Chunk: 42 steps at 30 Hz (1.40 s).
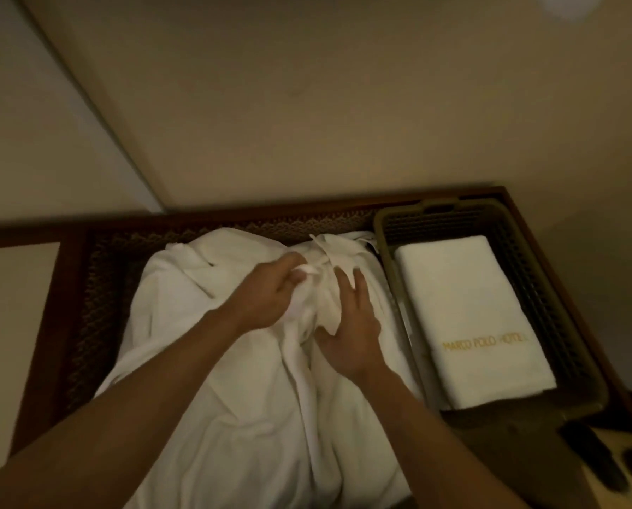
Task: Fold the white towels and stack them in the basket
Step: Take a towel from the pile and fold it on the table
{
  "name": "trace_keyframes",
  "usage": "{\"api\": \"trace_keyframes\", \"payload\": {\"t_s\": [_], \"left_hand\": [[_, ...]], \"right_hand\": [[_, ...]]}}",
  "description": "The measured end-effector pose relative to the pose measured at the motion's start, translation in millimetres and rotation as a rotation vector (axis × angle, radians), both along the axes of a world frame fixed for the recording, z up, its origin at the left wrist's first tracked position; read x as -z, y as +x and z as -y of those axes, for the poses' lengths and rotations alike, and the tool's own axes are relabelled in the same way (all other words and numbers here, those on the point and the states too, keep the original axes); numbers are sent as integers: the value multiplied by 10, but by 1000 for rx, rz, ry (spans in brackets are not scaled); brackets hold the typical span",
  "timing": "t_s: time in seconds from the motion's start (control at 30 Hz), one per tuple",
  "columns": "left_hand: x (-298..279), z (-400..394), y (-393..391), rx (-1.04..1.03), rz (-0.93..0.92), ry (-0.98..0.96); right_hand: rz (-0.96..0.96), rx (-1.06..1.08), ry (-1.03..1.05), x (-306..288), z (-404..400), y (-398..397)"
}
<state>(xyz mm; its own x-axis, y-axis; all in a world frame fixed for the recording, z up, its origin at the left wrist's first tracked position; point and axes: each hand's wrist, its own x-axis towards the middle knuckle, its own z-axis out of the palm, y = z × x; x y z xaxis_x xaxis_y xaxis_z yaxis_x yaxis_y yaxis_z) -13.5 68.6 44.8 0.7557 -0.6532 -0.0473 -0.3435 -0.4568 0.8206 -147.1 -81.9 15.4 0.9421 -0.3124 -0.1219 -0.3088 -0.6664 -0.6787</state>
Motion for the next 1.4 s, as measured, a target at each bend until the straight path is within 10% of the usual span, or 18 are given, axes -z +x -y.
{"api": "trace_keyframes", "payload": {"t_s": [0.23, 0.37, 0.6, 0.97, 1.4], "left_hand": [[-640, -279, -995, 123, -61, -45], [-581, -665, -1354, 260, -74, 262], [-589, -1275, -2493, 238, -149, 225], [-1300, -2212, -3386, -166, -601, -87], [-1014, -5420, -3388, -872, -538, -178]], "right_hand": [[-48, -203, -208, -533, -157, -467], [54, -88, 189, -815, -474, -1054], [8, -153, 705, -1044, -1137, -2181], [-61, -82, -198, -620, -1842, -3396], [-68, 241, 19, -370, -3702, -3552]]}}
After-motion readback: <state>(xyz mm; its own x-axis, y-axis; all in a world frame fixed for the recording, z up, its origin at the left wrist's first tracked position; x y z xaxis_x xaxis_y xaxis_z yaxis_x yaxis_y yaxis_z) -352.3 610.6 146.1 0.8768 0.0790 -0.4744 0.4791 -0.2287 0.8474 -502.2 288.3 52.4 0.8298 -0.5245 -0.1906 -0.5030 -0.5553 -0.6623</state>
